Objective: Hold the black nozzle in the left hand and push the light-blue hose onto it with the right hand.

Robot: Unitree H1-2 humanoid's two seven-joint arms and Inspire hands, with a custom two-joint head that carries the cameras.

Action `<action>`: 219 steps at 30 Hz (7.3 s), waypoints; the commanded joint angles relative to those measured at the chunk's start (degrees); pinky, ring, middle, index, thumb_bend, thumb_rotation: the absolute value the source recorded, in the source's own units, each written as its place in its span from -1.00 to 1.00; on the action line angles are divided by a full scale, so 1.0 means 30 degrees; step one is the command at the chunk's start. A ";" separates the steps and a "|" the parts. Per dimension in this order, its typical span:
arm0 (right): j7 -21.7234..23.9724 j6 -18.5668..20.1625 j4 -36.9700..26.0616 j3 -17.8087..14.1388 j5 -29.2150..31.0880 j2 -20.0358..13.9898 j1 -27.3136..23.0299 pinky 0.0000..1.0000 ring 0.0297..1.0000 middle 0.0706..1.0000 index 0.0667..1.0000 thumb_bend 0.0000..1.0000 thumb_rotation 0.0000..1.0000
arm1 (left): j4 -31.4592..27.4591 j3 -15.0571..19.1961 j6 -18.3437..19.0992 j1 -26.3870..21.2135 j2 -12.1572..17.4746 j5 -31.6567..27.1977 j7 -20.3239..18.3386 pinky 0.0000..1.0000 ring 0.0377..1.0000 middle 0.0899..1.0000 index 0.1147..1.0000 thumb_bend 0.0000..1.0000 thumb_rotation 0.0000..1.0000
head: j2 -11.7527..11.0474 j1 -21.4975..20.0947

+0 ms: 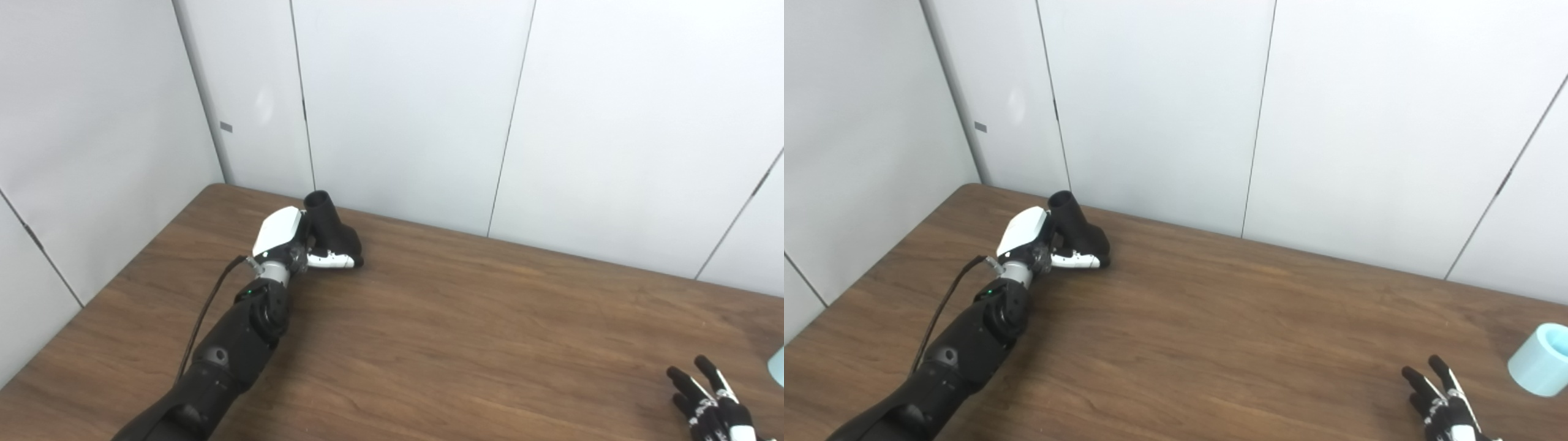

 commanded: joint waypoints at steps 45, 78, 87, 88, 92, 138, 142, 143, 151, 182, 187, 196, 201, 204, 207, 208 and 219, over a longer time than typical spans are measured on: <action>-0.1794 0.0830 0.0483 0.1078 -0.2064 0.2447 0.0537 0.75 0.77 0.67 0.78 0.10 0.78 | -1.4761 -0.4327 -0.0862 0.7205 -0.2785 0.7248 -0.3661 0.83 0.25 -0.18 -0.13 0.05 -1.00 | 0.1424 -0.6178; -0.2390 0.1534 -0.1684 0.1837 -0.2575 0.2551 0.0338 0.75 0.79 0.71 0.83 -0.09 0.67 | -1.3985 -0.5777 -0.2590 0.8460 -0.3453 0.8559 -0.4394 0.70 0.24 -0.18 -0.13 0.05 -1.00 | 0.2069 -0.8279; -0.2623 0.4740 -0.5902 0.0909 -0.3959 0.0478 -0.0926 0.68 0.78 0.71 0.77 -0.03 0.34 | -1.3670 -0.5618 -0.2617 0.8443 -0.3499 0.8385 -0.4387 0.73 0.25 -0.19 -0.12 0.05 -1.00 | 0.2093 -0.8817; -0.2630 0.5211 -0.6221 0.0713 -0.4071 0.0210 -0.1189 0.66 0.77 0.71 0.76 -0.02 0.28 | -1.3604 -0.5603 -0.2610 0.8437 -0.3516 0.8434 -0.4350 0.73 0.25 -0.19 -0.12 0.05 -1.00 | 0.2088 -0.8892; -0.2674 0.6846 -0.7051 0.0476 -0.5933 -0.1196 -0.2139 0.51 0.70 0.68 0.72 0.04 0.20 | -1.3414 -0.5591 -0.2732 0.8418 -0.3520 0.8549 -0.4225 0.73 0.25 -0.19 -0.13 0.05 -1.00 | 0.2054 -0.9186; 0.4186 0.8386 0.1924 0.4220 -2.1694 -0.9811 -1.1254 0.84 0.94 0.79 0.70 0.83 -0.65 | -1.3135 -0.4590 -0.3729 0.8599 -0.2769 0.7600 -0.4378 0.67 0.21 -0.22 -0.11 0.05 -1.00 | 0.2067 -1.1548; 0.4177 0.8695 0.2504 0.3945 -2.1193 -0.9548 -1.1588 0.74 0.91 0.78 0.70 0.82 -0.65 | -1.3095 -0.4506 -0.3640 0.8567 -0.2745 0.7608 -0.4422 0.68 0.22 -0.22 -0.11 0.05 -1.00 | 0.2047 -1.1542; 0.4253 0.8789 0.2647 0.4041 -2.1270 -0.9562 -1.1733 0.74 0.90 0.78 0.70 0.82 -0.65 | -1.3059 -0.4476 -0.3672 0.8552 -0.2726 0.7568 -0.4390 0.68 0.22 -0.22 -0.11 0.05 -1.00 | 0.2033 -1.1556; 0.3704 0.9066 0.3906 0.4279 -2.1145 -0.9415 -1.2132 0.72 0.87 0.78 0.71 0.81 -0.63 | -1.2921 -0.4393 -0.3560 0.8442 -0.2811 0.7557 -0.4399 0.69 0.23 -0.20 -0.12 0.05 -1.00 | 0.2046 -1.1690; 0.3254 0.9233 0.5474 0.4428 -1.9547 -0.9292 -1.1916 0.47 0.61 0.64 0.65 0.68 -0.85 | -1.2639 -0.3770 -0.3503 0.8636 -0.2815 0.7285 -0.4482 0.73 0.22 -0.19 -0.12 0.05 -1.00 | 0.2292 -1.1566; 0.3177 0.9290 0.4978 0.4627 -1.9518 -0.9308 -1.1937 0.38 0.51 0.58 0.62 0.68 -0.88 | -1.2671 -0.3714 -0.3343 0.8615 -0.2855 0.7304 -0.4701 0.79 0.24 -0.20 -0.12 0.05 -1.00 | 0.2331 -1.1613; 0.2995 0.8821 0.5039 0.4616 -1.9106 -0.9460 -1.2074 0.37 0.47 0.54 0.54 0.66 -0.86 | -1.2544 -0.3701 -0.3478 0.8573 -0.2926 0.7322 -0.4555 0.81 0.23 -0.19 -0.12 0.05 -1.00 | 0.2342 -1.1626; 0.2733 0.8576 0.5111 0.4580 -1.9000 -0.9500 -1.2049 0.32 0.44 0.54 0.52 0.64 -0.94 | -1.2806 -0.3577 -0.3170 0.8666 -0.3088 0.7094 -0.5029 0.83 0.23 -0.17 -0.13 0.05 -1.00 | 0.2374 -1.1605; 0.2728 0.8554 0.5132 0.4616 -1.9038 -0.9539 -1.2016 0.31 0.42 0.54 0.51 0.62 -0.97 | -1.2603 -0.3524 -0.3286 0.8679 -0.3122 0.7079 -0.4906 0.82 0.23 -0.17 -0.13 0.05 -1.00 | 0.2347 -1.1581; 0.2793 0.8616 0.5188 0.4600 -1.8989 -0.9540 -1.2016 0.30 0.41 0.53 0.50 0.60 -1.00 | -1.2550 -0.3524 -0.3370 0.8696 -0.3139 0.7071 -0.4810 0.82 0.22 -0.18 -0.13 0.05 -1.00 | 0.2357 -1.1550; 0.2795 0.8629 0.5195 0.4590 -1.8974 -0.9538 -1.2016 0.29 0.40 0.52 0.50 0.59 -1.00 | -1.2537 -0.3528 -0.3389 0.8697 -0.3141 0.7082 -0.4780 0.82 0.22 -0.18 -0.13 0.05 -1.00 | 0.2357 -1.1550; -0.0114 0.6764 0.6054 0.4356 -1.8438 -0.9380 -1.1667 0.09 0.05 -0.05 -0.12 0.05 -1.00 | -1.2455 -0.3647 -0.3603 0.8755 -0.3090 0.7109 -0.4587 0.80 0.22 -0.16 -0.14 0.05 -1.00 | 0.2484 -1.1464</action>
